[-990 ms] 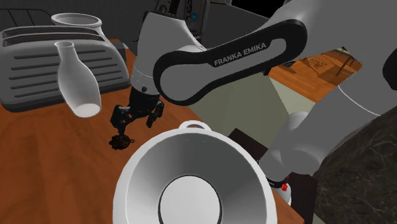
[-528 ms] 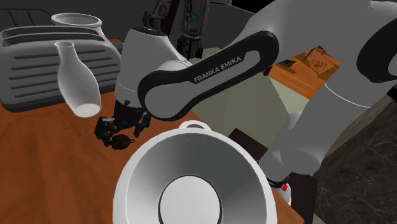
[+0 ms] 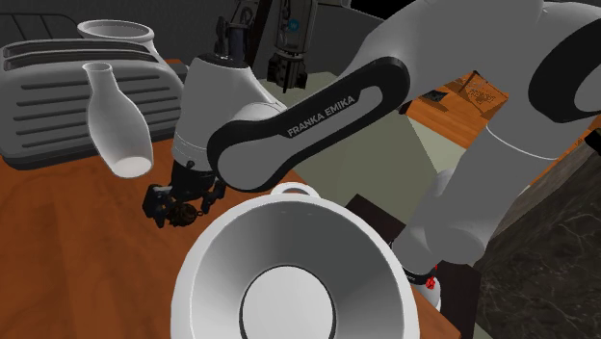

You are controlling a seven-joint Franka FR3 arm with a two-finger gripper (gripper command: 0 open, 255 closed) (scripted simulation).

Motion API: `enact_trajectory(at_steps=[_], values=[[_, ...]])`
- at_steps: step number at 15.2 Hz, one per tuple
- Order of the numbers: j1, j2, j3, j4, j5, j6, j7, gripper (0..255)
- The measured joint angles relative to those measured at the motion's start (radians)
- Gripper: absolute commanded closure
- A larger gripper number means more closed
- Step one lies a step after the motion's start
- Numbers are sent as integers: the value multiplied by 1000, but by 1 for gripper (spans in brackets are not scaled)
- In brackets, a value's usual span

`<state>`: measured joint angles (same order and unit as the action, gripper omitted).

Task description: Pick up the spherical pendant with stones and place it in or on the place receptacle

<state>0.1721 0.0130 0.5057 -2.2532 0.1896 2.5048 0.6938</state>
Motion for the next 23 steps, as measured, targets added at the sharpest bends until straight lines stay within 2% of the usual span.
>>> enact_trajectory(at_steps=[1, 2, 13, 23], values=[[0, 0, 0, 0, 0, 0, 0, 0], [0, 0, 0, 0, 0, 0, 0, 255], [0, -4, 0, 2, 2, -6, 0, 255], [-5, -78, -7, 64, 28, -135, -7, 255]])
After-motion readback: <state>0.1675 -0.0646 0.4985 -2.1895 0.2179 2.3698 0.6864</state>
